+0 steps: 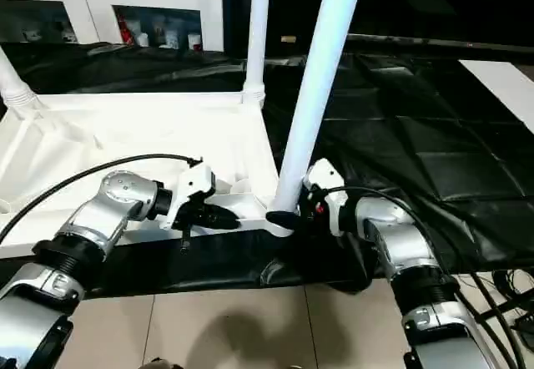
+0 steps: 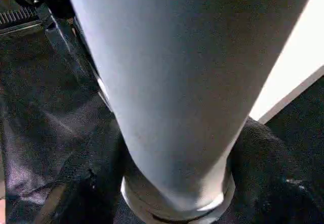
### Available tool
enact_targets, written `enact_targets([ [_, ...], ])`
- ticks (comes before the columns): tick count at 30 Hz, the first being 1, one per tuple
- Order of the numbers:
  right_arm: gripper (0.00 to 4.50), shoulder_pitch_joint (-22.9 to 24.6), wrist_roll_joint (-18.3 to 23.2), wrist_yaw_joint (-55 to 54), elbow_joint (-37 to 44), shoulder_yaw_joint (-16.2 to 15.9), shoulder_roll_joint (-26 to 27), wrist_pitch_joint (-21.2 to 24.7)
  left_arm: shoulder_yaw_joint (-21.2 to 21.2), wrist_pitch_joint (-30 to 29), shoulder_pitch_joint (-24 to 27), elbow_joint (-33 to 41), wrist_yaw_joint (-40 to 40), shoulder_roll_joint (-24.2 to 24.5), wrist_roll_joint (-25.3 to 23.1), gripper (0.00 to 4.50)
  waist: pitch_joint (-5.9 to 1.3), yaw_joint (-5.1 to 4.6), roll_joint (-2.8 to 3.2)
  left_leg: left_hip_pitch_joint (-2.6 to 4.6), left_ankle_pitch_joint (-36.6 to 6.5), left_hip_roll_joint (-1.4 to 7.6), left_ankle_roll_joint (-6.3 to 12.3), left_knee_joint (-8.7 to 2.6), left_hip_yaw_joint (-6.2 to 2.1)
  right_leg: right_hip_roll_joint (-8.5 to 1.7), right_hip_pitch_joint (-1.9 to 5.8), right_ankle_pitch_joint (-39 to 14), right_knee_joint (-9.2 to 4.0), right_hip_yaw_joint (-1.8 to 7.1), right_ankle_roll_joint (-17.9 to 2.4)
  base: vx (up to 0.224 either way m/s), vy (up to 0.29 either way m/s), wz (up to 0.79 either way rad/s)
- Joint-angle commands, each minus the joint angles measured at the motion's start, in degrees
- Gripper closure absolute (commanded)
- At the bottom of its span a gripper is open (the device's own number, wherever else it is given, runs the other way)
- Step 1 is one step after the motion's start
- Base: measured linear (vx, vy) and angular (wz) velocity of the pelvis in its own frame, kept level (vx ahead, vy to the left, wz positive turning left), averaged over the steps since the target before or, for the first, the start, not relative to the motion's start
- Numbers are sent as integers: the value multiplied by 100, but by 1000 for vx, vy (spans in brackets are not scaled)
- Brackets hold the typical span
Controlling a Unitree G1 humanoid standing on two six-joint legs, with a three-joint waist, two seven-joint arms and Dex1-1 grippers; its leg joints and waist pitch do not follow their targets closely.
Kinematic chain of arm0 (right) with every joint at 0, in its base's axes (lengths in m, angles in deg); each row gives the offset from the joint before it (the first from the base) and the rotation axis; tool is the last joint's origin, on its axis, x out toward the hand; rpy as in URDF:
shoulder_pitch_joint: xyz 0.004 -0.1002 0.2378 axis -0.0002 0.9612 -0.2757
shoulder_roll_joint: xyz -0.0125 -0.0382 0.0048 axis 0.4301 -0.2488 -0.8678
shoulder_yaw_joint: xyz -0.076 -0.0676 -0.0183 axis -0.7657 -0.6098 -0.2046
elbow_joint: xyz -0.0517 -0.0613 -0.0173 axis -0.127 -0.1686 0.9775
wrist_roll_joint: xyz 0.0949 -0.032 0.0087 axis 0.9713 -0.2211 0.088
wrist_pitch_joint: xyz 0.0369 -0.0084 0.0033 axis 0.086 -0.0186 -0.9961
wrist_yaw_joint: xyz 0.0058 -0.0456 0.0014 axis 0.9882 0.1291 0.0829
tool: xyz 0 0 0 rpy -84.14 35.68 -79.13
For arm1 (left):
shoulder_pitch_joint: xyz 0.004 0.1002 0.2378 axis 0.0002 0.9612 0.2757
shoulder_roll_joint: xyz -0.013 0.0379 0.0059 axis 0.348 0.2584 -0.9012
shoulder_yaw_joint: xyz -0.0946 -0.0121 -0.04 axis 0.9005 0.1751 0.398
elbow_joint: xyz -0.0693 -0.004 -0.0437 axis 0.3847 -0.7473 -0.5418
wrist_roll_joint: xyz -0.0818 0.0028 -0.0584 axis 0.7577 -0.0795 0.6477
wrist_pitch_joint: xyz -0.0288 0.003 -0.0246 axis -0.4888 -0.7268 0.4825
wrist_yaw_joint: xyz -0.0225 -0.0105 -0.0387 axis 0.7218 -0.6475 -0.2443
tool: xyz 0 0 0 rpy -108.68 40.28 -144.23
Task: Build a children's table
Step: Rotate leg to tighten
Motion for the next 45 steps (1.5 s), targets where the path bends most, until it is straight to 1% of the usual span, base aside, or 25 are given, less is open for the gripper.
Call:
enact_targets([
  [1,195,4,80,-166,-2,133,87,-11,-29,-74,-8,61,96,-207,96,450,-365,2,-34,90,-1090,171,338,-361,-56,-294,264,-906,-385,239,-1446,0,0,0],
  [5,196,-91,5,-1391,-429,455,488,62,38,-34,-166,-276,881,-468,-100,450,-358,-24,-14,105,-1212,163,226,-374,-63,-302,241,-1191,-422,243,-1369,0,0,0],
  [6,196,-99,-3,-1466,-457,469,513,58,39,-42,-176,-296,929,-487,-112,450,-360,-39,-27,92,-1210,157,171,-380,-73,-297,253,-1232,-422,236,-1334,0,0,0],
  [8,196,-223,-74,-2408,-765,654,864,13,47,-131,-314,-521,1499,-736,-245,450,-356,-66,17,99,-1245,159,113,-385,-69,-293,228,-1243,-429,246,-1312,0,0,0],
  [9,196,-311,-69,-2911,-904,771,1077,10,76,-211,-395,-633,1826,-894,-286,450,-353,-83,4,104,-1332,151,45,-395,-77,-296,228,-1366,-442,240,-1289,0,0,0],
  [11,196,-406,-113,-3401,-1051,845,1272,-40,107,-275,-472,-727,2146,-1054,-319,450,-368,-103,2,109,-1357,147,-7,-397,-84,-291,238,-1431,-446,232,-1257,0,0,0],
  [12,197,-504,-164,-3812,-1194,921,1456,-130,148,-324,-547,-819,2498,-1209,-350,450,-368,-122,28,103,-1366,142,2,-386,-79,-298,226,-1357,-446,244,-1268,0,0,0],
  [13,197,-526,-176,-3901,-1225,938,1496,-152,157,-333,-563,-840,2577,-1243,-357,450,-372,-127,5,102,-1329,135,33,-383,-75,-286,233,-1300,-454,239,-1263,0,0,0],
  [14,197,-600,-189,-4152,-1316,999,1627,-221,182,-347,-608,-905,2787,-1343,-373,450,-377,-129,19,97,-1303,133,41,-382,-77,-285,236,-1257,-444,240,-1268,0,0,0],
  [15,197,-668,-205,-4325,-1379,1021,1753,-281,197,-347,-640,-953,2937,-1430,-384,450,-384,-125,15,91,-1249,128,74,-376,-74,-285,248,-1177,-443,237,-1264,0,0,0],
  [18,197,-851,-386,-4641,-1544,915,2002,-377,187,-258,-678,-1060,3085,-1537,-447,450,-388,-129,-5,86,-1157,123,150,-372,-67,-274,254,-1023,-432,231,-1295,0,0,0],
  [19,197,-852,-385,-4639,-1545,916,2003,-378,188,-258,-678,-1060,3085,-1537,-448,450,-379,-127,5,77,-1173,122,187,-374,-67,-278,260,-1030,-437,232,-1284,0,0,0],
  [21,197,-830,-148,-4290,-1483,1024,2097,-505,192,-172,-643,-1052,3008,-1483,-450,450,-375,-128,-12,78,-1228,127,232,-377,-66,-282,259,-1099,-446,231,-1254,0,0,0],
  [22,197,-830,-148,-4290,-1483,1024,2097,-505,192,-172,-643,-1052,3008,-1483,-450,450,-370,-125,-2,82,-1271,131,248,-379,-68,-287,252,-1163,-455,232,-1245,0,0,0],
  [23,142,-819,-109,-4206,-1457,1038,2106,-571,191,-109,-624,-1038,2972,-1460,-447,450,-370,-126,-3,82,-1267,131,248,-381,-68,-282,252,-1166,-455,231,-1243,0,0,0],
  [24,142,-783,-42,-3905,-1369,1022,2083,-677,206,-27,-566,-968,2818,-1403,-378,450,-368,-124,-9,80,-1286,127,262,-378,-64,-284,251,-1195,-464,233,-1236,0,0,0],
  [27,121,-759,-63,-3734,-1305,967,2018,-726,211,34,-535,-935,2737,-1362,-340,450,-369,-129,-17,64,-1250,132,308,-381,-68,-290,262,-1160,-453,232,-1243,0,0,0],
  [29,92,-677,-57,-3245,-1095,854,1767,-600,221,96,-477,-881,2431,-1219,-281,450,-369,-124,-5,69,-1200,132,333,-376,-65,-289,263,-1134,-450,232,-1282,0,0,0],
  [33,92,-460,-45,-2322,-693,638,1309,-466,251,240,-421,-843,2076,-956,-239,450,-366,-120,-17,55,-1168,138,426,-372,-70,-287,283,-1070,-441,229,-1277,0,0,0],
  [34,92,-376,-20,-1969,-545,571,1112,-429,258,310,-382,-793,1838,-839,-192,450,-360,-108,-15,73,-1188,135,434,-371,-67,-281,279,-1131,-460,226,-1286,0,0,0],
  [36,92,-274,57,-1476,-346,493,856,-304,269,374,-305,-677,1426,-687,-80,450,-353,-95,-18,56,-1197,147,460,-374,-68,-293,288,-1141,-453,235,-1300,0,0,0],
  [38,92,-227,63,-1237,-260,458,728,-289,274,357,-255,-596,1207,-601,-21,450,-359,-95,-11,69,-1196,153,449,-378,-71,-290,274,-1132,-443,233,-1331,0,0,0],
  [39,92,-158,92,-869,-123,420,547,-253,273,257,-168,-436,873,-465,89,450,-353,-101,-24,68,-1212,152,433,-378,-67,-287,269,-1151,-441,232,-1355,0,0,0],
  [44,92,-85,149,-466,65,331,359,-110,229,205,-38,-250,468,-295,170,450,-340,-91,-22,84,-1301,168,386,-391,-66,-292,247,-1276,-450,238,-1382,0,0,0],
  [45,106,-77,175,-369,91,313,335,-73,220,192,6,-195,349,-254,199,450,-343,-80,-18,95,-1315,170,357,-390,-66,-299,242,-1332,-453,241,-1367,0,0,0],
])
